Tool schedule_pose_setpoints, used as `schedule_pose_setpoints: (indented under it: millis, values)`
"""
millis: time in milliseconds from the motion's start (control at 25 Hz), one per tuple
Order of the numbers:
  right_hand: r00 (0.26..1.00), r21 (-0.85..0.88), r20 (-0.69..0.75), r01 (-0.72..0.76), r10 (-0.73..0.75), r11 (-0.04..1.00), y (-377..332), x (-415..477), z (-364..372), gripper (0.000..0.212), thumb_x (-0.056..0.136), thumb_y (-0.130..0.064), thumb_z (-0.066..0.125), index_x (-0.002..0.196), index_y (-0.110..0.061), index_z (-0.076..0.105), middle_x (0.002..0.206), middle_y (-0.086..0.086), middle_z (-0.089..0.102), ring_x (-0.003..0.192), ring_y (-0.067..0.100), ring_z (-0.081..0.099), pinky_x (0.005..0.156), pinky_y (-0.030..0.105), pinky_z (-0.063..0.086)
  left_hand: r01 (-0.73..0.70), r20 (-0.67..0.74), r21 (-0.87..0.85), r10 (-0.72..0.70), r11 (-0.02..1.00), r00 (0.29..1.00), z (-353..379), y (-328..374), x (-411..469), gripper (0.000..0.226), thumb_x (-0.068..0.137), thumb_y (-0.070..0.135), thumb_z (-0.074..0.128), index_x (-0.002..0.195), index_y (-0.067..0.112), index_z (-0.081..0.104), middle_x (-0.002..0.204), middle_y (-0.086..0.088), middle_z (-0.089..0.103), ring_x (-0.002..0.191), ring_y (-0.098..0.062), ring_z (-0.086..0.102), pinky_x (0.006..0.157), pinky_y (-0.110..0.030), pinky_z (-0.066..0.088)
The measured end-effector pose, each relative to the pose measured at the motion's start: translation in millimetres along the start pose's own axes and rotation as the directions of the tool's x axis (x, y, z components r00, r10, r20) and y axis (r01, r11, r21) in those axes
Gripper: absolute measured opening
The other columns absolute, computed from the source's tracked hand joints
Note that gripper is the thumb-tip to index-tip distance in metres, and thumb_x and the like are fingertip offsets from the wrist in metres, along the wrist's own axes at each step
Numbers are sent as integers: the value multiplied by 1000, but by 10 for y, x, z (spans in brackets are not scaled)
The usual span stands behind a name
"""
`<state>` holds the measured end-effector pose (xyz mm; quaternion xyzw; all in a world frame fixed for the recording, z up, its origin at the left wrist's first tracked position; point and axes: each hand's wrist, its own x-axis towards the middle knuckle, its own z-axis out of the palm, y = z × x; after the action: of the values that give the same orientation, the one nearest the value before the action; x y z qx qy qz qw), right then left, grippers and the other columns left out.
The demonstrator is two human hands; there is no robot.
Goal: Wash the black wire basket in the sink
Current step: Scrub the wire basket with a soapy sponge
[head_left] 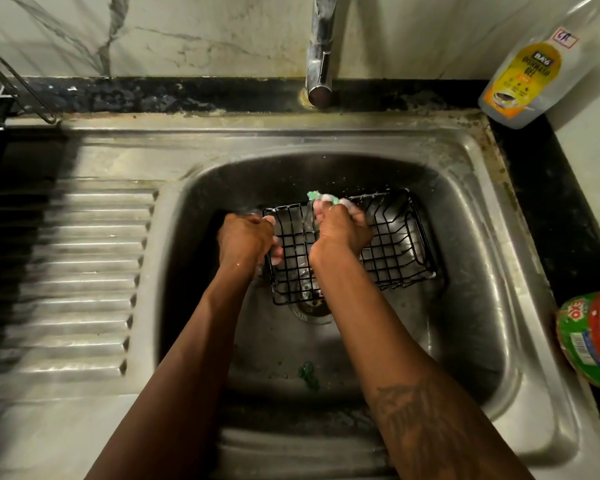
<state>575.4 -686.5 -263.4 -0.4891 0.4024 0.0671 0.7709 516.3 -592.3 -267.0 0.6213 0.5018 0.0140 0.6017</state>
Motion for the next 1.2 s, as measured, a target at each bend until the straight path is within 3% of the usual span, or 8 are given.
schedule_pose_setpoints:
  millis: [160,400,480,560,680,880,1040,1200]
  values:
    - [989,-80,50,144,-140,986,26,43,-10,33,82,11,71,93,-17,60,94,9,69,86,26,74,54,16,51,17,-4,-19,-18,1000,1000,-1,36,15,20,96,23,65,78,13,63,67,-12,65,52,-24,66,59,-45,62]
    - [997,-277,0,-76,79,958,155,291,-261,40,83,4,74,119,-11,66,101,7,71,73,11,70,52,14,53,-78,-55,156,88,985,995,-52,-13,-23,14,95,23,64,84,15,64,60,-5,70,57,-18,73,71,-41,62]
    - [980,-343,145,-83,140,936,124,341,-290,38,90,-5,69,127,-7,63,95,-1,68,72,6,67,55,18,53,-223,-64,440,279,870,958,-62,-9,-111,9,94,20,60,89,15,65,67,-2,69,64,-17,71,69,-35,59]
    - [963,-373,199,-96,181,923,97,320,-259,37,92,-13,68,128,-6,63,90,-5,65,70,4,62,53,19,50,-322,-47,699,490,638,870,-87,-28,-184,24,90,23,57,113,22,63,93,-4,65,86,-23,65,74,-35,52]
    - [986,-439,12,-142,164,887,133,270,-241,23,81,-15,80,102,-11,72,92,2,71,78,11,65,52,25,43,-446,53,747,624,494,780,-86,-55,-116,43,92,25,58,134,34,54,124,-10,58,108,-27,58,83,-40,53]
    - [955,-319,76,-248,285,915,213,208,-172,10,82,-9,79,78,-12,70,83,2,71,75,12,66,63,26,48,-644,174,632,731,431,660,-26,-11,-138,20,95,27,63,114,23,70,100,2,71,85,-12,67,72,-18,44]
    - [928,-479,216,-171,305,861,257,147,-149,8,84,-16,76,89,-11,73,87,9,76,64,20,69,63,35,60,-711,287,613,741,346,607,-17,-20,-140,8,96,26,60,96,26,69,83,10,67,70,-7,62,64,-23,50]
    - [979,-653,107,-63,174,755,311,122,-103,14,81,-25,76,88,-13,73,86,6,75,66,18,68,51,26,53,-716,312,609,726,342,612,10,-24,-121,17,89,13,64,76,23,66,67,10,61,54,-3,53,51,-16,43]
